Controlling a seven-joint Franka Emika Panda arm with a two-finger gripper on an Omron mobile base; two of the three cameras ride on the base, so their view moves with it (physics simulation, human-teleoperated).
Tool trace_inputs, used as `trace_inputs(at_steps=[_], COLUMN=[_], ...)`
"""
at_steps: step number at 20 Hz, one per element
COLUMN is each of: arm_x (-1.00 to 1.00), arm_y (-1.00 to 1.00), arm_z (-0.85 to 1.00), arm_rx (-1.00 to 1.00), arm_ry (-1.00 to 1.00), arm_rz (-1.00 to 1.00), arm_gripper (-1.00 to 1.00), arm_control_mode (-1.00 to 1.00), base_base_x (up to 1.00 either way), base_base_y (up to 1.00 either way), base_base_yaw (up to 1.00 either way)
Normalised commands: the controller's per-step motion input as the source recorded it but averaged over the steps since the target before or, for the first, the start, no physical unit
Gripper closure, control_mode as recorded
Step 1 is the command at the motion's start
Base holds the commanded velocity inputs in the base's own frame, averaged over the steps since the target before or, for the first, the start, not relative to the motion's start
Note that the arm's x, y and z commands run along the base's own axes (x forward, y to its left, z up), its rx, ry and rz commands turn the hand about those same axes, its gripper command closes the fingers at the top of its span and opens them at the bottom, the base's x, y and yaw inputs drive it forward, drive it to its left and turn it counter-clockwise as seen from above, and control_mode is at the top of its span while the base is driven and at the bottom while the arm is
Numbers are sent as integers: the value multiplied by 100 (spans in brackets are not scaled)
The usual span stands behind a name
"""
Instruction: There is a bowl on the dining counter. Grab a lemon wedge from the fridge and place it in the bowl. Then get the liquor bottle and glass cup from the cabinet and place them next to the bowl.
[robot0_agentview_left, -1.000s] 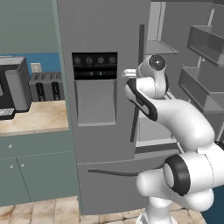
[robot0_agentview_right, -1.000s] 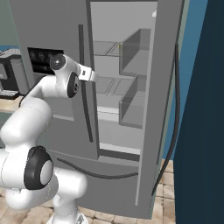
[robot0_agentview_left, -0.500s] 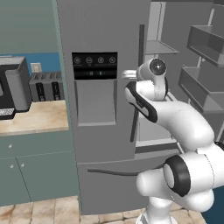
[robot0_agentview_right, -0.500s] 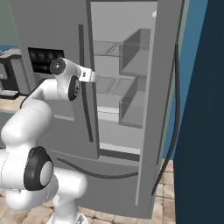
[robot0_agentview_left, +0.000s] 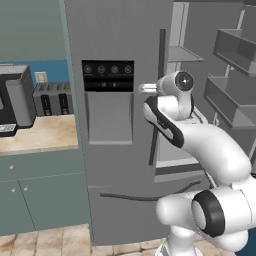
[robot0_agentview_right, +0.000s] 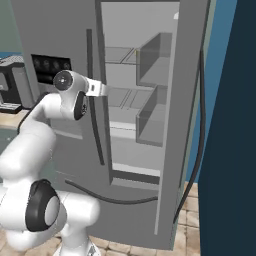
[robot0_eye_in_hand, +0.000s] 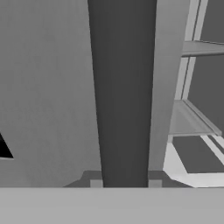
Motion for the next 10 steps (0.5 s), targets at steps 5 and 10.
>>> trace_inputs(at_steps=[5,10], arm_x=[-82,-82], arm_y=[58,67], arm_z=[-13,-12], arm_rx=[0,0], arm_ry=[0,0], arm_rz=[12,13], arm_gripper=[100,100], arm_control_mode=[-100,-100], base_base_x=[0,0], base_base_y=[0,0], base_base_yaw=[0,0])
